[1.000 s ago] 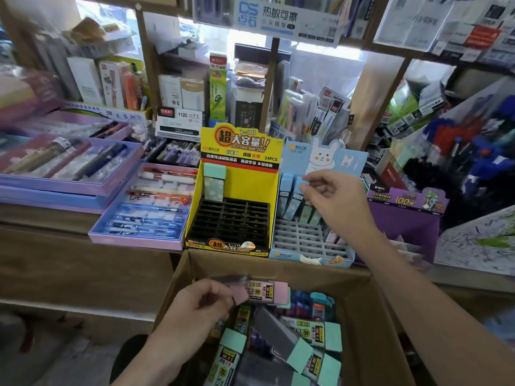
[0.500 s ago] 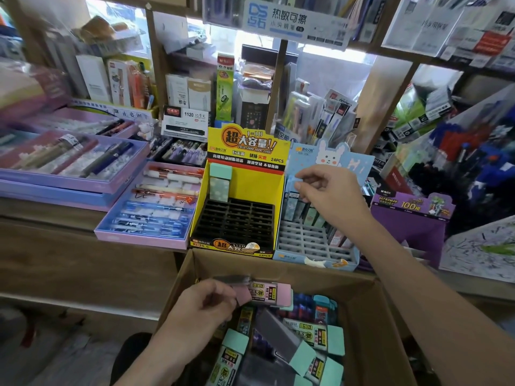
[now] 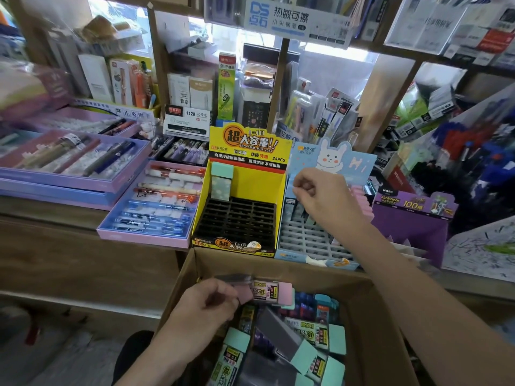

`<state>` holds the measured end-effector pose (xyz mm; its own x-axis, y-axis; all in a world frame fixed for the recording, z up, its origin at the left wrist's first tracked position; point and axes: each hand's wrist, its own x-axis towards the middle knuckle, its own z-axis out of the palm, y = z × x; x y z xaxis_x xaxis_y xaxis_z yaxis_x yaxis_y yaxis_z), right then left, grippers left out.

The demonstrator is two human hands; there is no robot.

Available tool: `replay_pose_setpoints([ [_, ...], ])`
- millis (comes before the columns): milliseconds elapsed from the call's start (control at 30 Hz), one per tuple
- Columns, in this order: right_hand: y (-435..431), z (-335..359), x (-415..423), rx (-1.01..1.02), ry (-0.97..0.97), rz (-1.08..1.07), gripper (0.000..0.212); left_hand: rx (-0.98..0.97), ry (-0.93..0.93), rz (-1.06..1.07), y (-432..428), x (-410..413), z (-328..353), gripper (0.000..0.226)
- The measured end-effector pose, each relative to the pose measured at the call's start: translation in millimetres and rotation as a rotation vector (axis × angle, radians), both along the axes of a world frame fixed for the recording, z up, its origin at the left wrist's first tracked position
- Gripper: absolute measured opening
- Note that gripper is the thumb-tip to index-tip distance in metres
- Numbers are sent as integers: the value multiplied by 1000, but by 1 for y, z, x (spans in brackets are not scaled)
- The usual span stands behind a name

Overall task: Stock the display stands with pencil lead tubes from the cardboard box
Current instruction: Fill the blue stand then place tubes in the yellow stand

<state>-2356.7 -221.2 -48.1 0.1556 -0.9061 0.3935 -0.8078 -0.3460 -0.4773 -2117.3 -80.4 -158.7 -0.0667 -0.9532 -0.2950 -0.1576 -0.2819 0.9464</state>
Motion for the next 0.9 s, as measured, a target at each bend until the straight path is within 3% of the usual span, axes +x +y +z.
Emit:
replay_pose_setpoints([
  [233, 20, 14, 1, -55, 147, -16, 21, 3, -39, -34, 2, 1, 1, 16],
  [333, 51, 13, 3, -70, -66, 24, 14, -14, -124, -80, 2, 3, -3, 22],
  [400, 76, 6, 6, 17, -167, 67, 13, -28, -214, -132, 1, 3, -6, 19],
  [600, 130, -44, 9, 354, -212, 105, 14, 1, -439, -309, 4, 4, -16, 16],
  [767, 147, -88, -11, 583, -45, 57, 11, 56, -526, -445, 9, 0, -22, 21],
  [900, 151, -111, -36, 625, 106, -135, 20, 97, -566, -531, 13, -1, -25, 26],
])
